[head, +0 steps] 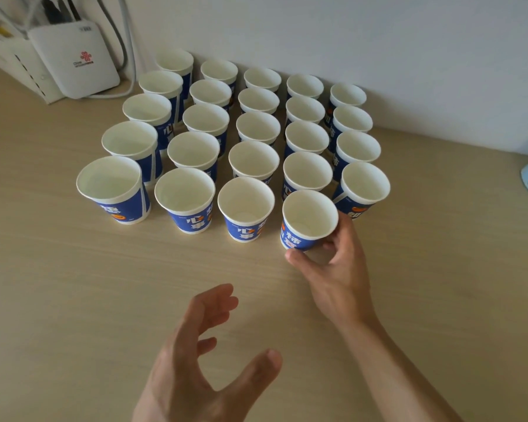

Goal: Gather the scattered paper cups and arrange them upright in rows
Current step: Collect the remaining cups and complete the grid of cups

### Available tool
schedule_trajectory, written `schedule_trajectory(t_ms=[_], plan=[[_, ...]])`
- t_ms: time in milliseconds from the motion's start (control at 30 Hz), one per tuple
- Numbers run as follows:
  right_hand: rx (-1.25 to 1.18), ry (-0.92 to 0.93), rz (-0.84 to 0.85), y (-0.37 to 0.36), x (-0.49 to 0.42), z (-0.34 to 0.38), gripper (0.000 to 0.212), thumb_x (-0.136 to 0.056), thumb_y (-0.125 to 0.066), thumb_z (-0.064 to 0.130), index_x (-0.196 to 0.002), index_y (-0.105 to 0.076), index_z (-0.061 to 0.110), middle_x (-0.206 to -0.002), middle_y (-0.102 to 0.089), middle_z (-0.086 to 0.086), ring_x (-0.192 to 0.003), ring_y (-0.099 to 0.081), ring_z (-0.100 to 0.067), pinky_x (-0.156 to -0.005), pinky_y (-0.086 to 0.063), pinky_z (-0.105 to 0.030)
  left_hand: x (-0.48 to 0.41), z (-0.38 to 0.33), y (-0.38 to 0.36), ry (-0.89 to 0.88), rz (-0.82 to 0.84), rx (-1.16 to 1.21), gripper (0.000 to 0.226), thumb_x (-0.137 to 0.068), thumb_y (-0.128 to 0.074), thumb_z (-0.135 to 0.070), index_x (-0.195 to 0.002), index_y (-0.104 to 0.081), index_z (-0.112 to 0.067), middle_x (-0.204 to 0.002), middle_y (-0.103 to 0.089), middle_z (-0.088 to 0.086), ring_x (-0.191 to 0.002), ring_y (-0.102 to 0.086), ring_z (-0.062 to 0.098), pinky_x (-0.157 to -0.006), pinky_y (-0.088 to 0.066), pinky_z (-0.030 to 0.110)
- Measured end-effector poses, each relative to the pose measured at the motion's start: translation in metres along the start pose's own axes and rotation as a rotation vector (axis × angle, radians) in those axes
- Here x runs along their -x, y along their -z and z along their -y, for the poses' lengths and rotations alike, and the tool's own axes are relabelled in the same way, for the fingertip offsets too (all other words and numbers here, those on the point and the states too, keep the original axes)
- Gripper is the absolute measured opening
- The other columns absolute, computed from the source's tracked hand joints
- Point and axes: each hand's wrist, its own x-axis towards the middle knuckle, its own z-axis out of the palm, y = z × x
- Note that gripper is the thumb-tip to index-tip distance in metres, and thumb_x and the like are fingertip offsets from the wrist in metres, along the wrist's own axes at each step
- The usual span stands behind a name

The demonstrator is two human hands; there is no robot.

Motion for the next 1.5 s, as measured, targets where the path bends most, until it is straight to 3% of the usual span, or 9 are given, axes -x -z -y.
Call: schedule_trajectory(t_ms=[133, 300, 467, 567, 667, 1067, 1233, 1400, 1500], plan=[[0.019, -0.047, 0.015, 0.011, 0.020, 0.000, 0.073, -0.074, -0.084, -0.001, -0.136, -0.052, 0.019, -0.132, -0.064, 0.011, -0.125, -0.058, -0.008, -0.108, -0.042, -0.026, 0.008, -0.002, 0.001, -0.001, -0.006, 0.008, 0.088, -0.035, -0.075, -0.062, -0.119, -0.058, -0.044, -0.110, -0.067, -0.038, -0.108, -0.062, -0.014, -0.087, -0.049, 0.024], [0.025, -0.144, -0.063, 0.060, 0.077, 0.030, 0.071, -0.077, -0.082, -0.004, -0.132, -0.053, 0.029, -0.131, -0.064, 0.012, -0.122, -0.061, -0.002, -0.100, -0.046, -0.021, 0.040, -0.030, -0.006, 0.063, 0.090, -0.009, 0.092, -0.034, -0.073, -0.063, -0.121, -0.055, -0.038, -0.109, -0.071, -0.032, -0.106, -0.061, -0.015, -0.086, -0.045, 0.019], [0.006, -0.259, -0.187, 0.145, 0.134, 0.091, 0.061, -0.074, -0.080, -0.014, -0.118, -0.060, 0.022, -0.119, -0.072, -0.006, -0.103, -0.068, 0.006, -0.085, -0.050, -0.007, 0.086, -0.107, -0.003, 0.262, 0.380, 0.246, 0.069, -0.085, -0.064, -0.048, -0.141, -0.049, -0.010, -0.134, -0.055, 0.003, -0.123, -0.052, 0.014, -0.093, -0.045, 0.019], [-0.068, -0.295, -0.288, 0.200, 0.159, 0.122, 0.051, -0.075, -0.078, -0.016, -0.112, -0.063, 0.016, -0.114, -0.073, -0.012, -0.098, -0.072, -0.004, -0.080, -0.052, -0.007, 0.109, -0.153, -0.045, 0.231, 0.324, 0.023, 0.077, -0.053, -0.080, -0.047, -0.123, -0.059, -0.021, -0.115, -0.070, -0.007, -0.111, -0.062, 0.015, -0.085, -0.041, 0.027], [-0.182, -0.313, -0.404, 0.254, 0.174, 0.145, 0.046, -0.078, -0.075, -0.017, -0.111, -0.062, 0.013, -0.113, -0.072, -0.016, -0.102, -0.070, -0.028, -0.078, -0.054, -0.010, 0.154, -0.191, -0.085, 0.036, 0.204, -0.046, 0.060, -0.066, -0.091, -0.013, -0.114, -0.060, -0.031, -0.109, -0.073, -0.012, -0.110, -0.066, 0.013, -0.088, -0.050, 0.036], [-0.341, -0.235, -0.492, 0.438, 0.205, 0.181, 0.031, -0.084, -0.077, -0.004, -0.106, -0.065, 0.015, -0.108, -0.071, -0.009, -0.083, -0.071, 0.007, -0.073, -0.052, -0.009, 0.238, -0.290, -0.238, -0.215, 0.194, 0.013, 0.049, -0.084, -0.081, -0.026, -0.127, -0.058, -0.021, -0.114, -0.067, -0.007, -0.110, -0.065, 0.013, -0.097, -0.053, 0.042], [-0.382, -0.268, -0.501, 0.487, 0.214, 0.176, 0.028, -0.085, -0.077, 0.002, -0.109, -0.067, 0.013, -0.109, -0.073, -0.007, -0.092, -0.070, 0.001, -0.077, -0.052, -0.010, 0.259, -0.307, -0.285, -0.240, 0.222, 0.003, 0.060, -0.069, -0.073, -0.050, -0.123, -0.058, -0.029, -0.114, -0.068, -0.011, -0.109, -0.065, 0.008, -0.094, -0.054, 0.036], [-0.402, -0.328, -0.482, 0.521, 0.200, 0.162, 0.027, -0.088, -0.076, 0.005, -0.112, -0.067, 0.013, -0.108, -0.074, -0.004, -0.102, -0.070, -0.010, -0.098, -0.053, -0.030, 0.246, -0.322, -0.328, -0.265, 0.259, 0.002, 0.052, -0.077, -0.077, -0.043, -0.123, -0.058, -0.029, -0.115, -0.067, -0.008, -0.110, -0.064, 0.011, -0.089, -0.052, 0.030], [-0.381, -0.348, -0.478, 0.536, 0.184, 0.152, 0.028, -0.088, -0.076, 0.009, -0.114, -0.067, 0.013, -0.110, -0.074, -0.004, -0.101, -0.070, -0.007, -0.094, -0.053, -0.024, 0.229, -0.330, -0.354, -0.268, 0.281, 0.011, 0.045, -0.087, -0.077, -0.031, -0.126, -0.058, -0.026, -0.117, -0.067, -0.007, -0.112, -0.064, 0.011, -0.086, -0.049, 0.026]])
